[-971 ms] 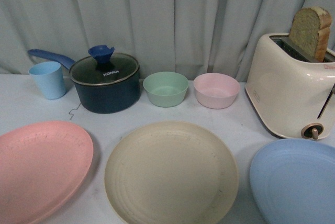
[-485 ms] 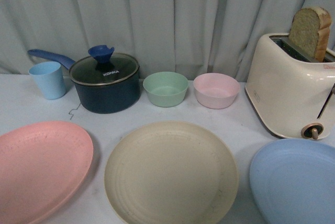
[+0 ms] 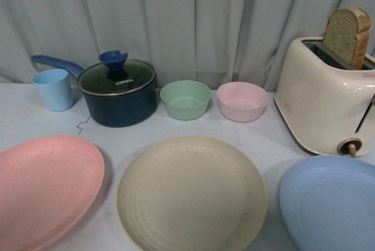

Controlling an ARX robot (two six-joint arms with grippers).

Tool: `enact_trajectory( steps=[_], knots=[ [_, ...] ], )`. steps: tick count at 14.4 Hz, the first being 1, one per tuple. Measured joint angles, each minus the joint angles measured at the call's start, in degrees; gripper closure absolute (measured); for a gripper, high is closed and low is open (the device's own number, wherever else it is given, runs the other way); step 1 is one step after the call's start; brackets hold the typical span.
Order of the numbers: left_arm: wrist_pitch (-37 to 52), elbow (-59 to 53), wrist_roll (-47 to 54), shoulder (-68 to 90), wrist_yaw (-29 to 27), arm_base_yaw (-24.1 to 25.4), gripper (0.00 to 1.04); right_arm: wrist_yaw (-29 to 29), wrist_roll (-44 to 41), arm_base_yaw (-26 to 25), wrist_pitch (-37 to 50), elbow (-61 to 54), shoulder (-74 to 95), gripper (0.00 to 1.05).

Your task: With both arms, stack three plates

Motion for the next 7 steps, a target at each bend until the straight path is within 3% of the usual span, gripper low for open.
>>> enact_trajectory(
  steps=[7],
  knots=[
    [0.0,0.0,0.0,0.0,0.0,0.0,0.07,0.0,0.0,0.0,0.0,0.0,0.0,0.06]
  ],
)
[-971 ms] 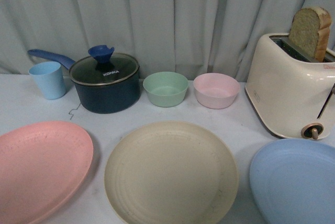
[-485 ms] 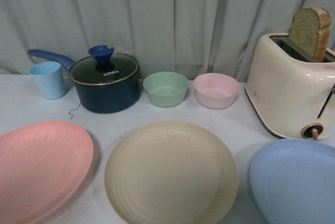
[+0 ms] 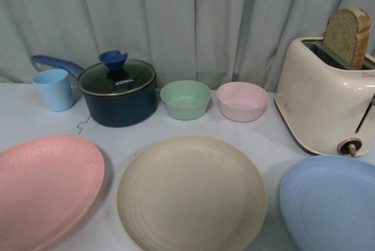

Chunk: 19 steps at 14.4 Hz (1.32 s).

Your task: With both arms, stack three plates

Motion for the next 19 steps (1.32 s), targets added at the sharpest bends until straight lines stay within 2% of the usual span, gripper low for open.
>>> enact_trajectory(
  steps=[19],
  knots=[
    [0.0,0.0,0.0,0.0,0.0,0.0,0.07,0.0,0.0,0.0,0.0,0.0,0.0,0.06]
  ],
)
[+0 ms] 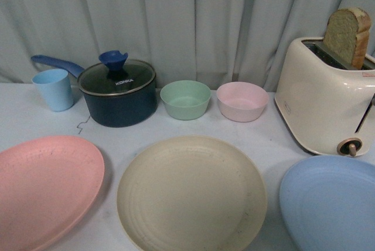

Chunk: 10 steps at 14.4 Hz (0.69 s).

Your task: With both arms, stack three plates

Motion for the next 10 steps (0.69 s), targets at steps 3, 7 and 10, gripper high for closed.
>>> enact_trajectory(
  steps=[3,7,10],
  knots=[
    [0.0,0.0,0.0,0.0,0.0,0.0,0.07,0.0,0.0,0.0,0.0,0.0,0.0,0.06],
    [0.0,0.0,0.0,0.0,0.0,0.0,0.07,0.0,0.0,0.0,0.0,0.0,0.0,0.06],
    [0.0,0.0,0.0,0.0,0.0,0.0,0.07,0.0,0.0,0.0,0.0,0.0,0.0,0.06]
  ],
)
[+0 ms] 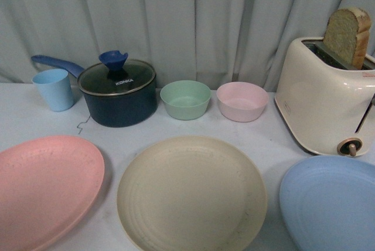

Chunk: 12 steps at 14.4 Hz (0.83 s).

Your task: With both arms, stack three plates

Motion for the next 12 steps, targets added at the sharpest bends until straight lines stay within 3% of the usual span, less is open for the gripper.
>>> enact_trajectory(
  steps=[12],
  knots=[
    [0.0,0.0,0.0,0.0,0.0,0.0,0.07,0.0,0.0,0.0,0.0,0.0,0.0,0.06]
  ],
)
